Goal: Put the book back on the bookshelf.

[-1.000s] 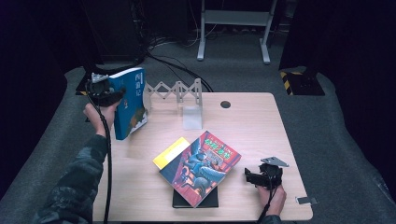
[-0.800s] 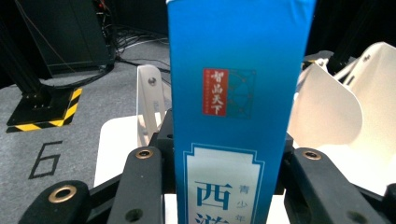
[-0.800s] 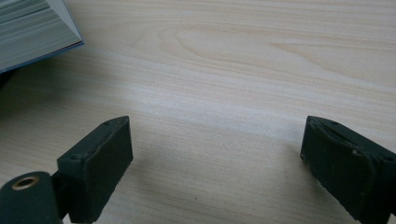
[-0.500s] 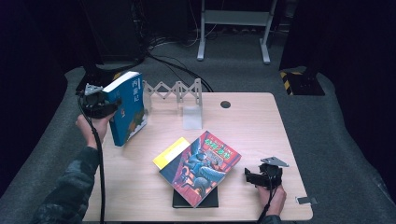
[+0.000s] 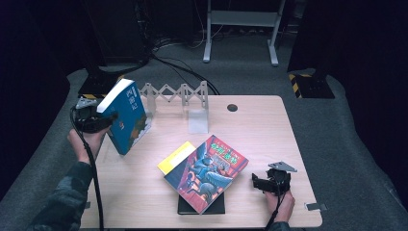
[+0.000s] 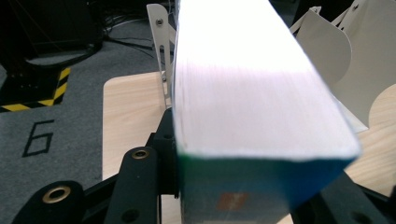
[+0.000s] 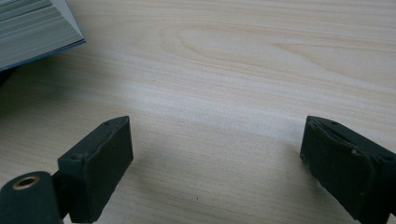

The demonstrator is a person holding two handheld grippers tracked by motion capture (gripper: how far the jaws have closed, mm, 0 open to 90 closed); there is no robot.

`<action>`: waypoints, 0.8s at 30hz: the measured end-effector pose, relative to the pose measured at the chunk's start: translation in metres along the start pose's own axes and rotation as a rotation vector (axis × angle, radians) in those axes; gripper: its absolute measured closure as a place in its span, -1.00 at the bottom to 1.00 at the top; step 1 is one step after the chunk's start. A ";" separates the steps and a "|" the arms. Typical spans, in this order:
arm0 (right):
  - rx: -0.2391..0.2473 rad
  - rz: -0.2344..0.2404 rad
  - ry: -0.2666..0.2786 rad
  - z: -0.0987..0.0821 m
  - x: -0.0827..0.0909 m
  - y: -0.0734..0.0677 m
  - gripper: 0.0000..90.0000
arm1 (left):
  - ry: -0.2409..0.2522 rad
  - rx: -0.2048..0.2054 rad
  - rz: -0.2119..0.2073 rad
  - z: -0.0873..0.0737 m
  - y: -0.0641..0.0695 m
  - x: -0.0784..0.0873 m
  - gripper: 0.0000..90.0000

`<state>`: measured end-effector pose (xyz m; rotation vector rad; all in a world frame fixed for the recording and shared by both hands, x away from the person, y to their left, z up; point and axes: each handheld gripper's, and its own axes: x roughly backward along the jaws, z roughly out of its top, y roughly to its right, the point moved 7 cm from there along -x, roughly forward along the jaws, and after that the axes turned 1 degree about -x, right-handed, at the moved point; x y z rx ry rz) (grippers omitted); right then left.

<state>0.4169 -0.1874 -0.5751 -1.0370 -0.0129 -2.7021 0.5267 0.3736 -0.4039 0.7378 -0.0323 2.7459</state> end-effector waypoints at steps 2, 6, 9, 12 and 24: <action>0.001 -0.003 -0.009 0.000 0.000 0.000 -0.81 | 0.003 0.002 -0.019 0.001 -0.001 0.002 0.27; 0.000 -0.003 -0.007 0.000 0.000 0.000 -0.80 | 0.023 -0.010 -0.042 0.009 0.003 0.006 0.17; 0.000 -0.002 -0.005 0.000 0.000 0.000 -0.80 | 0.015 -0.035 -0.042 0.017 0.005 0.007 0.08; 0.000 0.001 0.001 0.000 0.000 0.000 -0.80 | -0.002 -0.057 -0.045 0.025 0.006 0.007 0.04; -0.001 0.000 0.006 0.000 0.000 0.000 -0.80 | -0.094 -0.123 -0.056 0.047 0.010 -0.007 0.01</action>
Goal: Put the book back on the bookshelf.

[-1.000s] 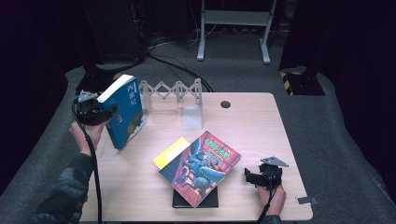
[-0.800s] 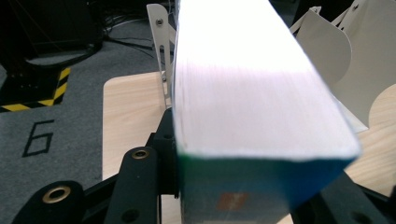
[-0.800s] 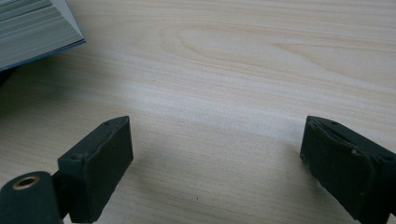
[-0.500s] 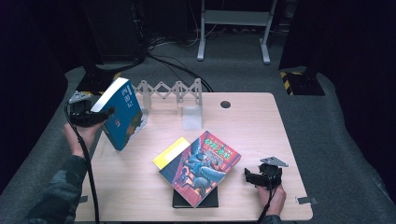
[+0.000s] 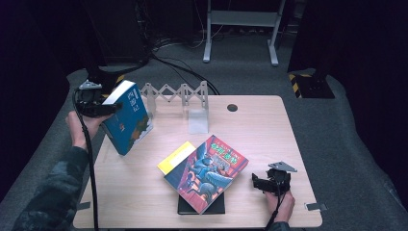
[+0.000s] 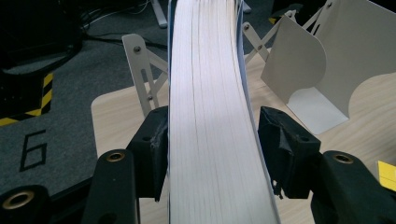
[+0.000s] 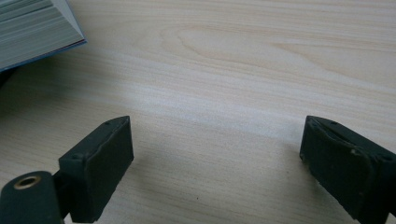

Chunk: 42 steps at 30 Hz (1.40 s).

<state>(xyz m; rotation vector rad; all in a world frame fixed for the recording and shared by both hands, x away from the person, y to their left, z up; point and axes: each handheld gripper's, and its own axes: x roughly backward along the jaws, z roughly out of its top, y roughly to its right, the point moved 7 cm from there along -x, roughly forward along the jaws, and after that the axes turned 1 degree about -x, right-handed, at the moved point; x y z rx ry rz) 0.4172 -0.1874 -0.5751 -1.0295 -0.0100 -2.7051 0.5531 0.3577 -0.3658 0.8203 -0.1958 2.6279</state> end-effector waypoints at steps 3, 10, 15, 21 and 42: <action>0.000 -0.002 0.001 0.000 0.000 0.000 -0.80 | -0.004 -0.002 0.003 0.004 0.000 -0.004 0.03; 0.002 0.004 -0.003 0.000 0.000 0.000 -0.80 | -0.034 -0.018 0.019 0.013 -0.002 -0.011 0.12; 0.001 0.001 0.003 0.000 0.000 0.000 -0.80 | -0.054 -0.036 0.020 0.016 -0.002 -0.012 0.24; 0.001 0.001 0.003 0.000 0.000 0.000 -0.79 | -0.082 -0.064 0.020 0.018 0.001 -0.012 0.32; -0.015 0.013 -0.001 0.000 0.001 0.001 -0.78 | -0.111 0.002 0.078 0.037 0.000 -0.016 0.35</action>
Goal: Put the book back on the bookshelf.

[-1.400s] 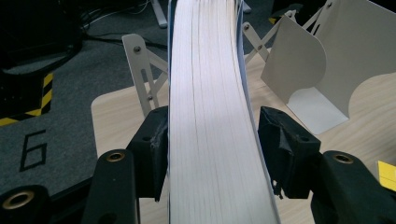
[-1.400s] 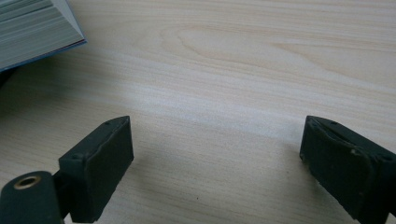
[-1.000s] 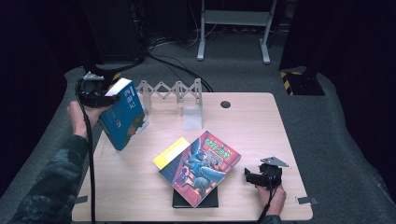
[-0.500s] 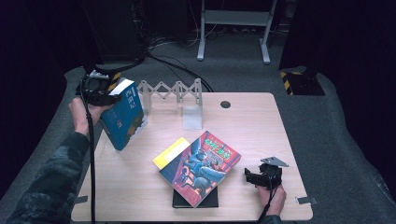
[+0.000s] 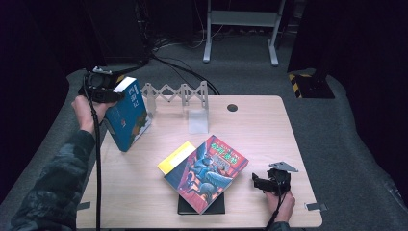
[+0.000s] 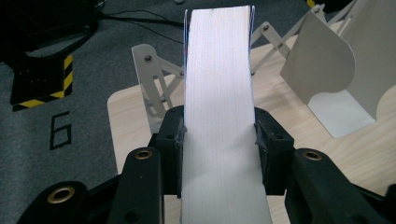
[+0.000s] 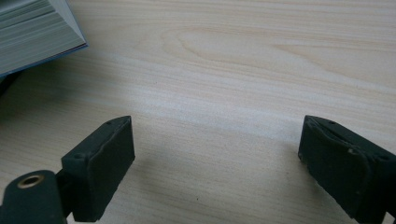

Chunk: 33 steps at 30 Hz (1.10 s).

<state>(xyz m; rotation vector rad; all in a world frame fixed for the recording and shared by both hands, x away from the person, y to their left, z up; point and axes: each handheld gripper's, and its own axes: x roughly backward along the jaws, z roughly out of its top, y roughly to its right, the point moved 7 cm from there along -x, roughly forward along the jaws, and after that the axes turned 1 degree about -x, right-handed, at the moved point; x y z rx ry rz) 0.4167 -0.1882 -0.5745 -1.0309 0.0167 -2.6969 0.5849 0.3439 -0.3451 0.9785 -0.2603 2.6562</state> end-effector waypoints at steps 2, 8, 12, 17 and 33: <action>0.000 0.000 0.000 0.000 0.000 0.000 -0.78 | -0.013 -0.004 0.001 0.004 -0.004 0.001 0.35; -0.005 0.007 -0.005 0.000 0.001 0.000 -0.77 | 0.004 0.071 0.021 0.016 -0.008 -0.004 0.35; -0.007 0.007 0.001 0.000 0.000 0.000 -0.77 | 0.013 0.109 0.045 0.023 -0.011 -0.011 0.35; -0.007 0.008 0.001 0.000 0.000 0.000 -0.77 | 0.029 0.158 0.074 0.031 -0.015 -0.020 0.35; -0.007 0.007 0.002 0.000 0.000 0.000 -0.77 | 0.040 0.275 0.147 0.034 -0.026 -0.044 0.35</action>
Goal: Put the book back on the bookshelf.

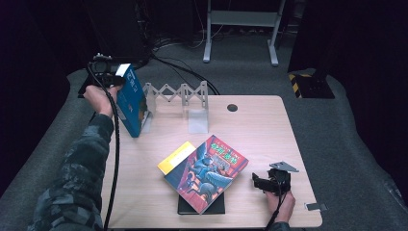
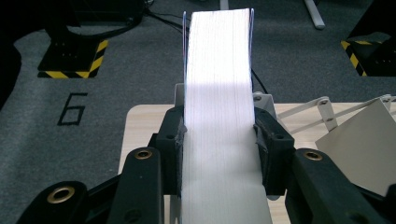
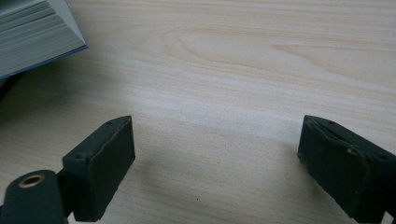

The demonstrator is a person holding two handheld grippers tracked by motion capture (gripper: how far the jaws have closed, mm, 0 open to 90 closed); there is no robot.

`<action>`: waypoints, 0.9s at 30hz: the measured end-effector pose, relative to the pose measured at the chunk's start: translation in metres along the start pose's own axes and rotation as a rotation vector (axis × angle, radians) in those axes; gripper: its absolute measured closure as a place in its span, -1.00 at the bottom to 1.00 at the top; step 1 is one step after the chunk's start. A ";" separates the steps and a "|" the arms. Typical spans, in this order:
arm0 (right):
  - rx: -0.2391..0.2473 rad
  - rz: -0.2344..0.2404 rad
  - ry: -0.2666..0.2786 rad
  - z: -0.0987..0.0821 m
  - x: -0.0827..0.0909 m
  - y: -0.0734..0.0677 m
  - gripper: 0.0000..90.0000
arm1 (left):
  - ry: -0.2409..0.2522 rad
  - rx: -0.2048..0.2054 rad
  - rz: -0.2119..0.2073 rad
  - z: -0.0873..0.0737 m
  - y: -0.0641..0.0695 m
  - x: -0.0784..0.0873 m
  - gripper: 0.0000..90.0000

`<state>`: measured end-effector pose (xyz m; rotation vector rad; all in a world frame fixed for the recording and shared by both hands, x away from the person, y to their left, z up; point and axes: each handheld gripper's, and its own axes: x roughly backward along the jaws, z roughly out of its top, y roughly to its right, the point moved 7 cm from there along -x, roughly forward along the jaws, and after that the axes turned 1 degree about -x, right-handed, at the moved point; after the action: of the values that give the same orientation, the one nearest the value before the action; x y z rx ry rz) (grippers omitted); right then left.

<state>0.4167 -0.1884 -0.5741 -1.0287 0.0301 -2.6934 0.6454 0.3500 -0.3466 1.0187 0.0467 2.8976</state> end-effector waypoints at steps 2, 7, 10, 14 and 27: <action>0.001 0.000 0.000 0.000 0.000 0.000 -0.77 | -0.005 0.007 0.004 -0.003 0.000 -0.004 0.34; 0.000 -0.001 0.000 0.000 0.000 0.000 -0.77 | -0.002 0.002 0.013 -0.005 -0.002 -0.006 0.34; 0.001 0.001 0.001 0.000 0.000 0.000 -0.77 | 0.001 0.018 0.023 -0.006 -0.005 -0.007 0.33; 0.002 -0.002 -0.003 0.000 0.000 0.000 -0.77 | 0.010 0.042 0.023 -0.006 -0.012 -0.008 0.31; 0.000 0.000 0.001 0.000 0.000 0.000 -0.76 | 0.037 0.031 -0.057 -0.005 -0.019 0.011 -0.15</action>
<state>0.4165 -0.1882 -0.5741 -1.0280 0.0294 -2.6939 0.6354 0.3700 -0.3445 0.9529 0.1214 2.8726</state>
